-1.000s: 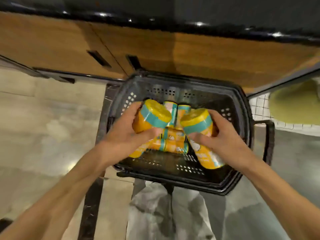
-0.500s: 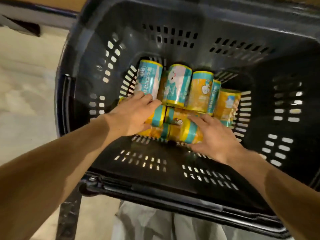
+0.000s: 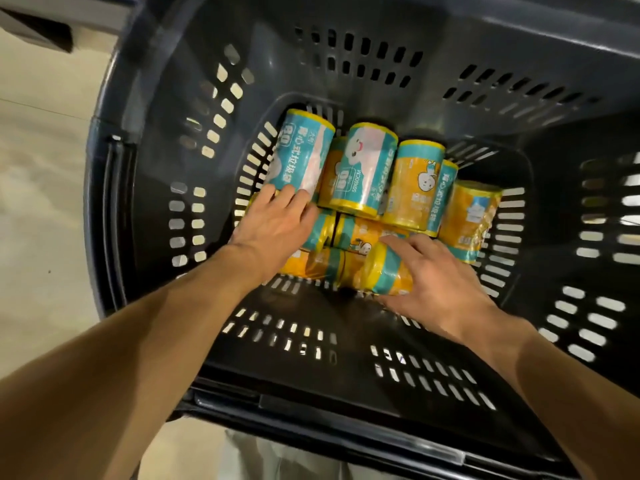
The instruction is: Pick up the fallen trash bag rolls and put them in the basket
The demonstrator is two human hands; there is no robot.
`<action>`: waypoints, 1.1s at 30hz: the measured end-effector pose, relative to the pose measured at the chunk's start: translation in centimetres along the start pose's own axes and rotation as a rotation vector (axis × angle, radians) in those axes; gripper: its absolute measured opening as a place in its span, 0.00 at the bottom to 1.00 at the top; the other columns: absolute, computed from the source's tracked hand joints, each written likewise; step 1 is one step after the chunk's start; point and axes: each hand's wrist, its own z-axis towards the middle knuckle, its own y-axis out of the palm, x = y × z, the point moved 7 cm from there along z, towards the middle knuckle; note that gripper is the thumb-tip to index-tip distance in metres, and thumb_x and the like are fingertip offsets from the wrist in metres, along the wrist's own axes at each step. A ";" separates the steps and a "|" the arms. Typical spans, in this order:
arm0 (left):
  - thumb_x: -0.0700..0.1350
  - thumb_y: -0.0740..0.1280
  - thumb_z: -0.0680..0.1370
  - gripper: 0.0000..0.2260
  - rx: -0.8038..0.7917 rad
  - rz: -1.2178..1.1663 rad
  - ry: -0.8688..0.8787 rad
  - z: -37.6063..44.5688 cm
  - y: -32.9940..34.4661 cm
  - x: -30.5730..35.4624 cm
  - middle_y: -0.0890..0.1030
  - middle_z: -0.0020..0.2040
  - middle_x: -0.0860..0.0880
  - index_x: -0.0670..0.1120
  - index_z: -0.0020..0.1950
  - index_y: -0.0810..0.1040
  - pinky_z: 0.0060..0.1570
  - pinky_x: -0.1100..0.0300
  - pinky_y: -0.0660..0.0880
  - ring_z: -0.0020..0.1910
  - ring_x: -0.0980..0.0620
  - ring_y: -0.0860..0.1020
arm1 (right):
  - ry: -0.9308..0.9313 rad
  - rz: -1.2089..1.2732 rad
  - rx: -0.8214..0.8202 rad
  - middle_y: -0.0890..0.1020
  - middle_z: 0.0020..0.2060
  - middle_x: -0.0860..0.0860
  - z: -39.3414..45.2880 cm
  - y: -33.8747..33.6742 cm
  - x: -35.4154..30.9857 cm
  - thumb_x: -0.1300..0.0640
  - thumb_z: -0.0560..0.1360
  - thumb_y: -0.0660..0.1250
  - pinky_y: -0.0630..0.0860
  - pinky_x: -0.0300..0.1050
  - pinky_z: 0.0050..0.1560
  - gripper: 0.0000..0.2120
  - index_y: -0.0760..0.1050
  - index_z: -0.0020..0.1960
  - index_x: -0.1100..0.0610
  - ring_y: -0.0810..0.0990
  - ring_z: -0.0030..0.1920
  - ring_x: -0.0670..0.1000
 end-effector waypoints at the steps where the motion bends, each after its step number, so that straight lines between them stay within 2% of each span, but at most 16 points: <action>1: 0.47 0.78 0.63 0.31 -0.013 -0.021 -0.017 0.0 -0.1 -0.1 0.74 0.54 0.46 0.47 0.62 0.70 0.50 0.50 0.68 0.51 0.45 0.72 | 0.000 -0.007 0.001 0.66 0.70 0.47 0.0 -0.1 -0.1 0.39 0.73 0.72 0.68 0.50 0.68 0.44 0.52 0.80 0.44 0.64 0.71 0.51; 4: 0.45 0.78 0.63 0.31 -0.016 -0.086 -0.010 -0.3 -0.6 -0.4 0.74 0.56 0.45 0.48 0.61 0.68 0.52 0.50 0.68 0.53 0.45 0.73 | -0.001 -0.026 0.009 0.66 0.70 0.48 0.1 -0.6 -0.5 0.38 0.73 0.72 0.68 0.51 0.68 0.44 0.52 0.81 0.45 0.65 0.71 0.52; 8: 0.46 0.71 0.72 0.23 -0.017 -0.205 0.031 -1.6 -1.8 -1.8 0.73 0.60 0.45 0.48 0.64 0.67 0.58 0.51 0.68 0.59 0.45 0.72 | -0.021 -0.086 0.032 0.67 0.69 0.50 0.9 -1.1 -1.8 0.39 0.72 0.72 0.71 0.53 0.66 0.43 0.55 0.80 0.45 0.67 0.70 0.54; 13: 0.47 0.70 0.73 0.25 -0.077 -0.259 0.029 -3.1 -2.9 -3.9 0.72 0.61 0.46 0.49 0.67 0.64 0.59 0.50 0.70 0.60 0.46 0.73 | -0.039 -0.159 0.025 0.65 0.69 0.53 3.5 -0.4 -3.8 0.43 0.74 0.73 0.72 0.53 0.67 0.42 0.55 0.80 0.49 0.65 0.70 0.56; 19: 0.45 0.71 0.74 0.27 -0.137 -0.291 -0.008 -3.0 -2.7 -4.9 0.71 0.63 0.45 0.49 0.69 0.63 0.61 0.48 0.71 0.62 0.45 0.72 | -0.042 -0.261 0.052 0.66 0.72 0.54 6.0 2.0 -5.1 0.53 0.76 0.71 0.64 0.51 0.72 0.41 0.51 0.82 0.56 0.64 0.70 0.57; 23: 0.46 0.71 0.74 0.27 -0.137 -0.330 -0.016 -2.8 -2.5 -4.3 0.71 0.63 0.45 0.50 0.69 0.62 0.62 0.48 0.69 0.62 0.45 0.72 | -0.019 -0.300 0.090 0.70 0.71 0.55 6.5 3.3 -4.5 0.56 0.74 0.74 0.65 0.51 0.73 0.41 0.56 0.80 0.59 0.67 0.69 0.58; 26: 0.45 0.72 0.73 0.27 -0.120 -0.346 -0.013 -3.0 -2.7 -4.1 0.71 0.62 0.46 0.50 0.68 0.63 0.62 0.48 0.68 0.62 0.45 0.72 | 0.019 -0.249 0.089 0.69 0.70 0.56 6.4 3.1 -4.4 0.55 0.75 0.73 0.66 0.51 0.71 0.41 0.55 0.80 0.59 0.67 0.69 0.58; 28: 0.45 0.72 0.73 0.27 -0.117 -0.358 -0.024 -3.3 -3.0 -4.1 0.72 0.62 0.46 0.50 0.68 0.63 0.63 0.48 0.68 0.62 0.46 0.72 | 0.024 -0.241 0.101 0.70 0.69 0.56 5.8 2.3 -4.9 0.51 0.76 0.71 0.67 0.52 0.69 0.38 0.57 0.80 0.57 0.68 0.68 0.58; 30: 0.47 0.71 0.74 0.26 -0.100 -0.371 -0.035 -3.8 -3.9 -4.4 0.72 0.62 0.46 0.49 0.68 0.63 0.63 0.48 0.69 0.62 0.46 0.72 | -0.005 -0.271 0.111 0.73 0.66 0.55 4.9 0.9 -5.8 0.47 0.77 0.69 0.68 0.53 0.68 0.32 0.62 0.77 0.55 0.71 0.66 0.59; 33: 0.50 0.68 0.77 0.26 -0.066 -0.391 -0.068 -4.9 -6.5 -5.0 0.72 0.65 0.44 0.49 0.71 0.62 0.63 0.47 0.70 0.64 0.45 0.71 | -0.062 -0.317 0.111 0.76 0.62 0.55 3.2 -2.5 -7.7 0.46 0.79 0.65 0.70 0.55 0.65 0.23 0.69 0.71 0.54 0.74 0.64 0.59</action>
